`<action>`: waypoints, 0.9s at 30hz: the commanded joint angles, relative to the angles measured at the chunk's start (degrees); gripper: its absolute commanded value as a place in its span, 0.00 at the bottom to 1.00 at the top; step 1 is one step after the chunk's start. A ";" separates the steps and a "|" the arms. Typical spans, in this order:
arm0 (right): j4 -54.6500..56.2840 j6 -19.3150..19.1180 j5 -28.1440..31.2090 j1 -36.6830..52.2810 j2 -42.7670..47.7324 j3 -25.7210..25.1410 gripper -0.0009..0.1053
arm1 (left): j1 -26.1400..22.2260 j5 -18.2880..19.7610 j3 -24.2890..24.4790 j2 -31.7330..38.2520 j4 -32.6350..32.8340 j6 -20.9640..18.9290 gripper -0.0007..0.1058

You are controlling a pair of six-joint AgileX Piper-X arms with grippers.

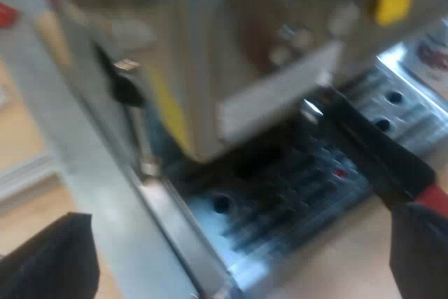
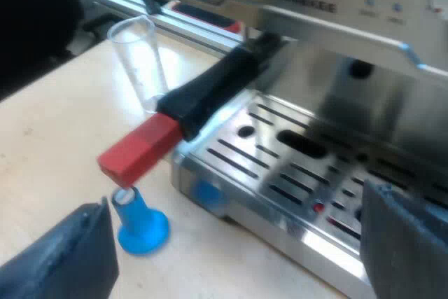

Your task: Put the handle in the coffee machine

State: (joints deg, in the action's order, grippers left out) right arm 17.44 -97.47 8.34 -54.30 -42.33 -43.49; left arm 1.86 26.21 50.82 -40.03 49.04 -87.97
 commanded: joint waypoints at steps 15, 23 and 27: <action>25.07 -0.20 -7.67 30.63 0.53 -17.43 0.71 | -8.06 -1.14 13.15 0.50 -2.63 -0.02 0.82; 31.05 -3.13 -16.20 51.75 0.53 -17.49 0.71 | -8.06 -1.68 13.13 3.09 -2.64 -0.02 0.82; 33.08 -6.11 -17.28 61.35 1.81 -17.49 0.71 | -8.06 -5.16 13.13 4.85 -2.64 -0.02 0.82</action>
State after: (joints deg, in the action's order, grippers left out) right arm 49.61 -101.49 -7.77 4.90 -41.81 -60.32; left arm -6.05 22.96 63.44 -36.09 46.67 -87.97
